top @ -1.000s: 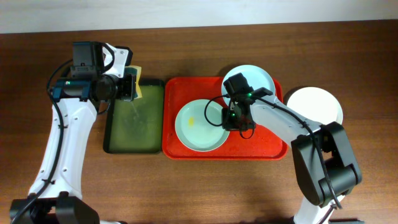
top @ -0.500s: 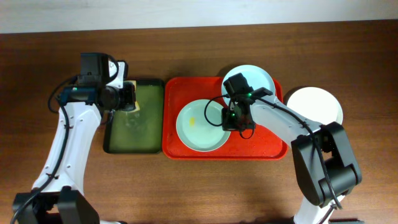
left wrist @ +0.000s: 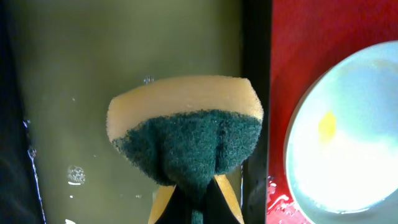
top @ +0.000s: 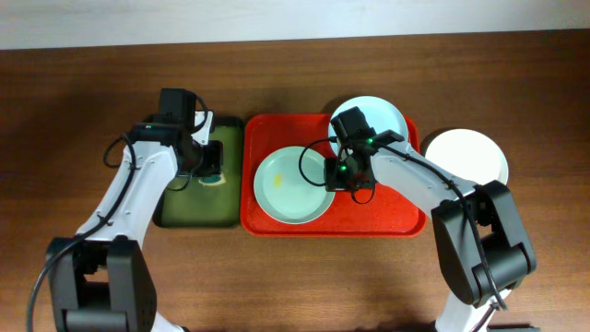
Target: Clean dirty plates on tray and stack at the side
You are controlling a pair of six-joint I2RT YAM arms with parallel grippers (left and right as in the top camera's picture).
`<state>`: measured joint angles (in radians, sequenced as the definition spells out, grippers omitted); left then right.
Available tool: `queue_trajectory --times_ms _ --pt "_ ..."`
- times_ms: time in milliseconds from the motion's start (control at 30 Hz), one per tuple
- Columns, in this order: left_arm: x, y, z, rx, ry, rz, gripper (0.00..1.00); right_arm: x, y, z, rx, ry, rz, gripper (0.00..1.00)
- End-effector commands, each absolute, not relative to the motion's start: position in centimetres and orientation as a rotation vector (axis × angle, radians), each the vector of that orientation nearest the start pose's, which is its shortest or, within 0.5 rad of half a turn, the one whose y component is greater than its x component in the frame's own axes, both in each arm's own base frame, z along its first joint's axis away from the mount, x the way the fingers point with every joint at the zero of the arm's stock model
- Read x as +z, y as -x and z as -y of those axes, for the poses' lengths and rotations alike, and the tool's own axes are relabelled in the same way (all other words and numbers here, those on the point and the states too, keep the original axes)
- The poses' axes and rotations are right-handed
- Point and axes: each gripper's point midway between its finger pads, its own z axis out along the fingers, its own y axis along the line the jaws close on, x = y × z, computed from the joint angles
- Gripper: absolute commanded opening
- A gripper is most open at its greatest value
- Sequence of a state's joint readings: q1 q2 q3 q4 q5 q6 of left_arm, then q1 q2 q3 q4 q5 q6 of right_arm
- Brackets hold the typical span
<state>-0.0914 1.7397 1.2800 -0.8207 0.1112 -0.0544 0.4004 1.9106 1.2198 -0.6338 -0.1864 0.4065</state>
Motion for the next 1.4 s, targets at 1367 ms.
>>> queue_trajectory --times_ms 1367 --pt "6.9 -36.6 20.0 -0.456 -0.462 -2.991 0.0 1.4 -34.3 -19.5 0.48 0.178 -2.97 0.04"
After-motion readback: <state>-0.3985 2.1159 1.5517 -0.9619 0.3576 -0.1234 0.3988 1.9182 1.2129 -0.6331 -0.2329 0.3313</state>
